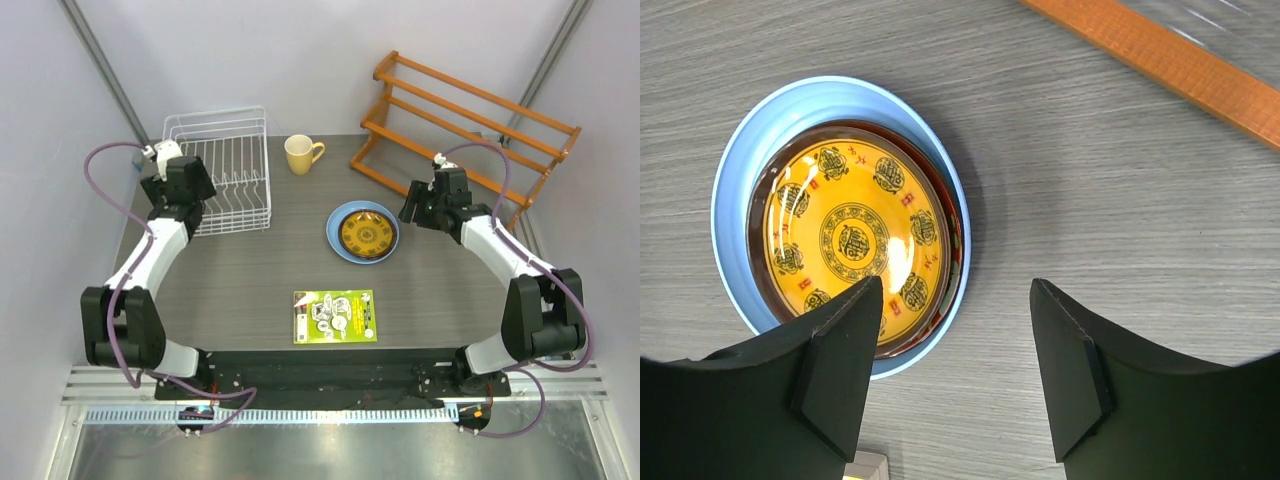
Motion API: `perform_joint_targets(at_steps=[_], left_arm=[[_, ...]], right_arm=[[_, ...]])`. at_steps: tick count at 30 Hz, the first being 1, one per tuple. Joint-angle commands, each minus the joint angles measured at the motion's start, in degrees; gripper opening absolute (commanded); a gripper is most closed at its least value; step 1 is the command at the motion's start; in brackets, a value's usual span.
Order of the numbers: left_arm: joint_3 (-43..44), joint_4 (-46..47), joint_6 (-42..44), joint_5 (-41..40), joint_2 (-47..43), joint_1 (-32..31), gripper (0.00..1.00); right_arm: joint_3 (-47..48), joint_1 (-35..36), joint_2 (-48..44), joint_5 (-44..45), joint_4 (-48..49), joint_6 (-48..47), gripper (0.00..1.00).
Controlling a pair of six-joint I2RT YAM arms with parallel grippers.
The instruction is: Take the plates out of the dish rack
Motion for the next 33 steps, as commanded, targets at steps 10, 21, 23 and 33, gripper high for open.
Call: perform_joint_targets(at_steps=[10,21,23,33], left_arm=[[8.94,7.7,-1.41,4.29,12.32,9.87,0.99],[11.14,8.14,-1.49,4.38,16.55,10.4,0.66],[11.76,8.05,-1.41,4.03,17.07,10.4,0.53],[12.9,6.74,-1.32,3.32,19.1,11.2,0.41]], right_arm=[[-0.41,-0.09,2.17,-0.18,0.47,-1.16,0.66],[0.38,-0.09,5.86,-1.06,1.44,-0.63,0.62],[0.21,-0.09,5.95,-1.06,1.7,-0.63,0.61],[-0.23,0.0,5.33,-1.06,1.7,-0.63,0.61]])
